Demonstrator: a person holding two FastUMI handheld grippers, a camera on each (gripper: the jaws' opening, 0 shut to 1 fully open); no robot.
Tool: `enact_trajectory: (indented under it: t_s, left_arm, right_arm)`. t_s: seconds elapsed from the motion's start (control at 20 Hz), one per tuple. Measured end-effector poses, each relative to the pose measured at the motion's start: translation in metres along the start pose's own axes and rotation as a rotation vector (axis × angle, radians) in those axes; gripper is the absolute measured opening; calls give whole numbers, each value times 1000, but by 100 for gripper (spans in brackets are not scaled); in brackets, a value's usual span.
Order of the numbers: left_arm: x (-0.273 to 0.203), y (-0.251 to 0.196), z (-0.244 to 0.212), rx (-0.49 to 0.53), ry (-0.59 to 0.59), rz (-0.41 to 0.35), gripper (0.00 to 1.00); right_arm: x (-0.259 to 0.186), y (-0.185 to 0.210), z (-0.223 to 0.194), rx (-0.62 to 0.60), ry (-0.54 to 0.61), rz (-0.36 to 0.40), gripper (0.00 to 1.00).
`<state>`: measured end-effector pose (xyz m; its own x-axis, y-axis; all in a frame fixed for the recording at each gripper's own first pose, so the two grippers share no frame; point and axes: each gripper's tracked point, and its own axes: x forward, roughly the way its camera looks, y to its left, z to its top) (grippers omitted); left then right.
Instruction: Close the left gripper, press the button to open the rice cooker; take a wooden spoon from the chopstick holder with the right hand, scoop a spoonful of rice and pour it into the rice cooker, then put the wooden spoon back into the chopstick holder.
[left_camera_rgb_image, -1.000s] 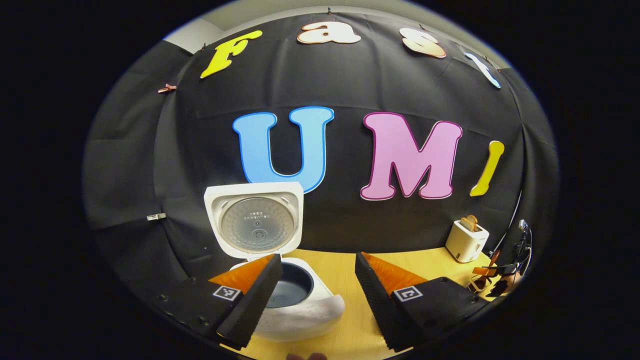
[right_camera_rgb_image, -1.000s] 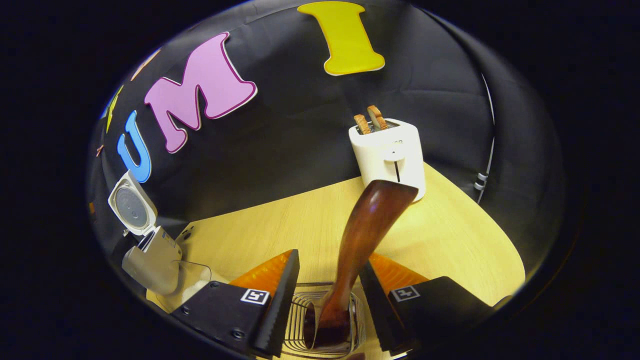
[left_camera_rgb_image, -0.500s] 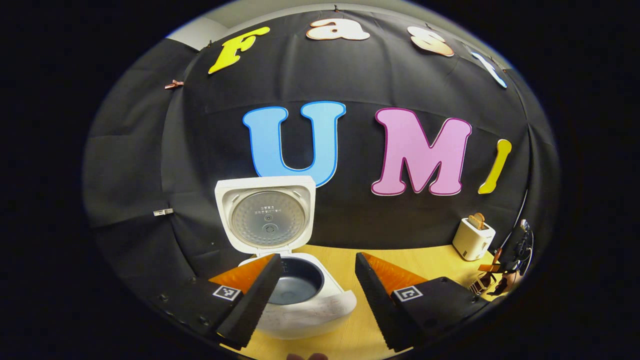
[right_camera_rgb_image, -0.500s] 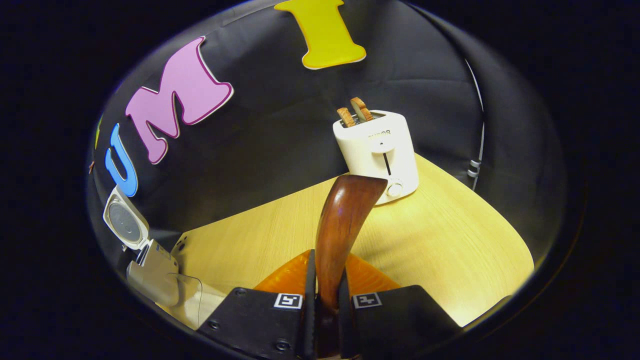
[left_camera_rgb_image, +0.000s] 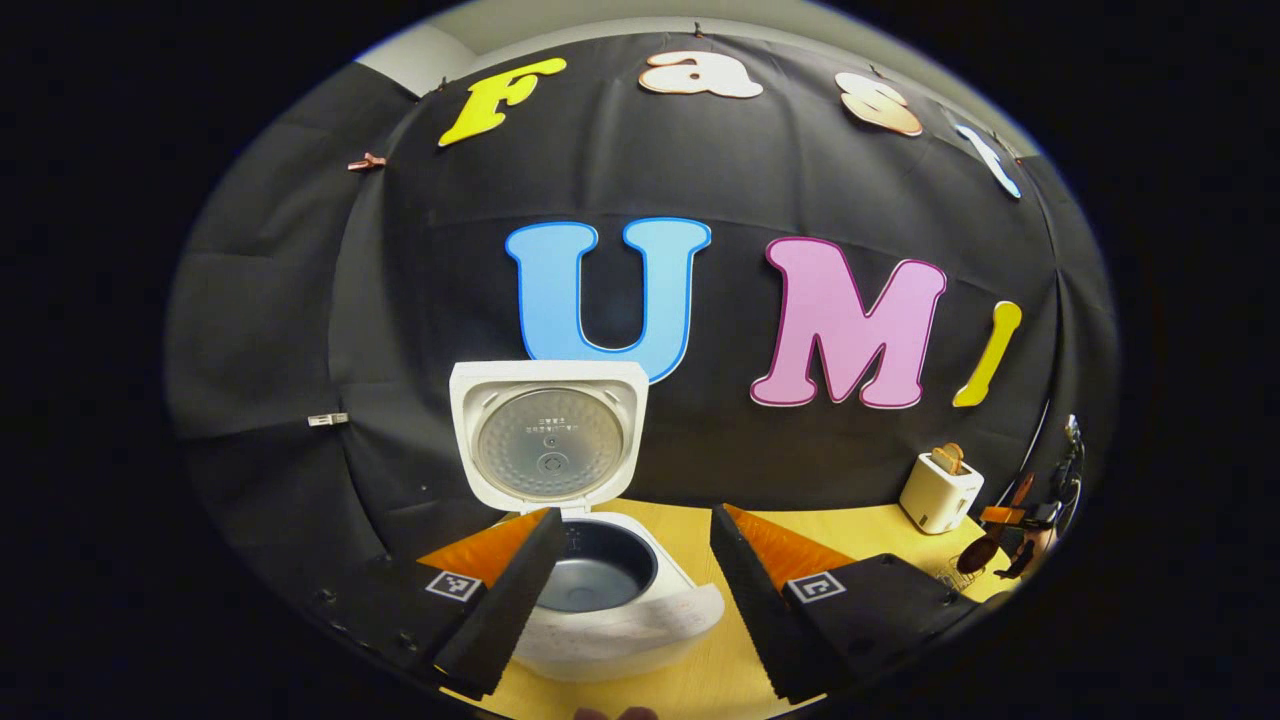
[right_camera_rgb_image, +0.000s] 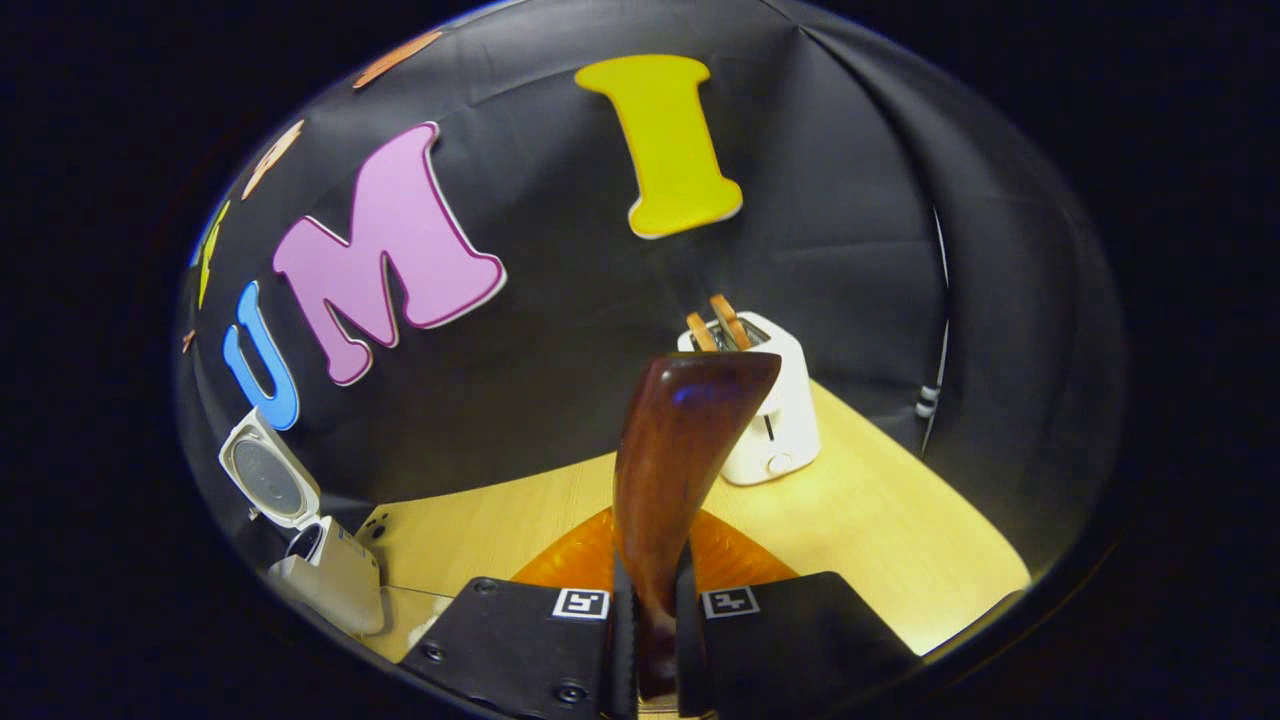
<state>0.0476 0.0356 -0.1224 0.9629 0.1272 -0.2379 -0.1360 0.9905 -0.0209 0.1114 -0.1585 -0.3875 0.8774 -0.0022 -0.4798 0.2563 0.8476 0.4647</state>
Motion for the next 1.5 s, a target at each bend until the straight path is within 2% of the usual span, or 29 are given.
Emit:
enact_trajectory:
  t_s: [0.15, 0.3, 0.4, 0.6, 0.8, 1.15, 1.35, 1.5]
  left_arm:
    - [-3, 9, -2, -7, -10, 6, 95]
    - [-5, 16, -1, -18, -23, -4, 95]
    - [-8, 22, 0, -22, -28, -8, 95]
    - [-14, 32, 0, -21, -32, -8, 95]
    - [-18, 39, -4, -7, -24, -6, 95]
    - [-16, 61, -13, -23, -11, 16, 95]
    - [-14, 71, -17, -34, -4, 29, 95]
    - [-14, 79, -18, -40, -2, 46, 95]
  right_arm:
    - [-18, 49, 29, -20, -53, 84, 19]
    - [-35, 110, 29, -46, -63, 190, 19]
    - [-42, 148, 11, -99, -39, 254, 19]
    - [-43, 192, -43, -210, 44, 322, 19]
    - [-37, 210, -84, -307, 88, 322, 19]
    - [-21, 195, -160, -520, 204, 209, 19]
    - [-19, 206, -187, -468, 261, 177, 19]
    - [-16, 222, -192, -345, 280, 179, 19]
